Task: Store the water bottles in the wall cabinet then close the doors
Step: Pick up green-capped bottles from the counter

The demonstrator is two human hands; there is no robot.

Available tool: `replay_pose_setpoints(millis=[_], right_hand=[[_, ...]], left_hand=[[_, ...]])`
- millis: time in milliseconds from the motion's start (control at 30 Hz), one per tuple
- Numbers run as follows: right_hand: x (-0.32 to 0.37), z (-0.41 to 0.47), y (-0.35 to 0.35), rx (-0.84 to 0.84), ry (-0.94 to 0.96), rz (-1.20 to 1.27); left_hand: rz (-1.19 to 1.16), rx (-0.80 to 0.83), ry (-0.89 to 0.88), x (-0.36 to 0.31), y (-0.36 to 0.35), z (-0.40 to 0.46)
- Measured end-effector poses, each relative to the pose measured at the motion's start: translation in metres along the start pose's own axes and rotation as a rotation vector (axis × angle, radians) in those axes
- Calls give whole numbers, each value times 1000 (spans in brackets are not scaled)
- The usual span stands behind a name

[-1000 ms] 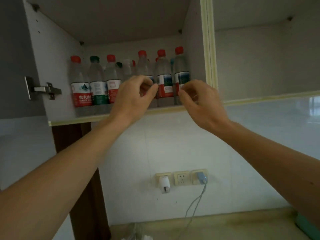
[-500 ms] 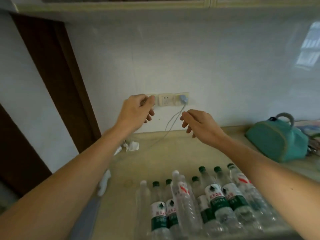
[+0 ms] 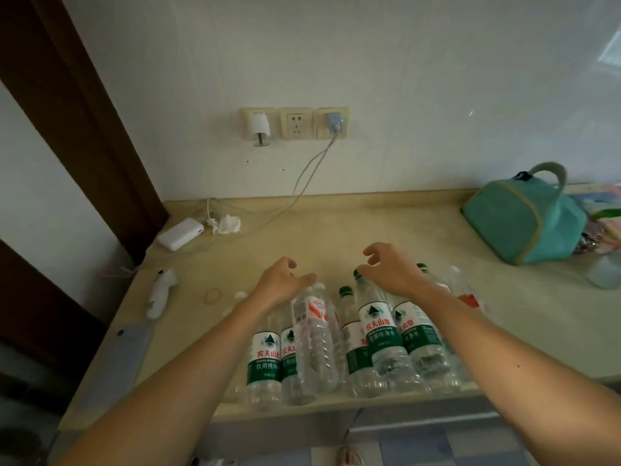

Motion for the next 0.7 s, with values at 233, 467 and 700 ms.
replay_pose_setpoints(millis=[233, 467, 700], right_hand=[[-50, 50, -34, 142, -54, 42], [-81, 81, -54, 152, -207, 199], [-81, 88, -52, 159, -329, 469]], left_hand=[[-212, -30, 160, 14, -48, 28], [-217, -57, 226, 15, -59, 34], [-381, -144, 221, 15, -37, 40]])
Point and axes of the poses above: each hand's wrist, its own z-axis towards the middle knuckle, its own y-axis out of the back of the hand, x = y × z, the point moved 7 cm from there along z, towards the middle knuckle, and after that the axes turned 7 degrees about z, right-handed, at the moved point
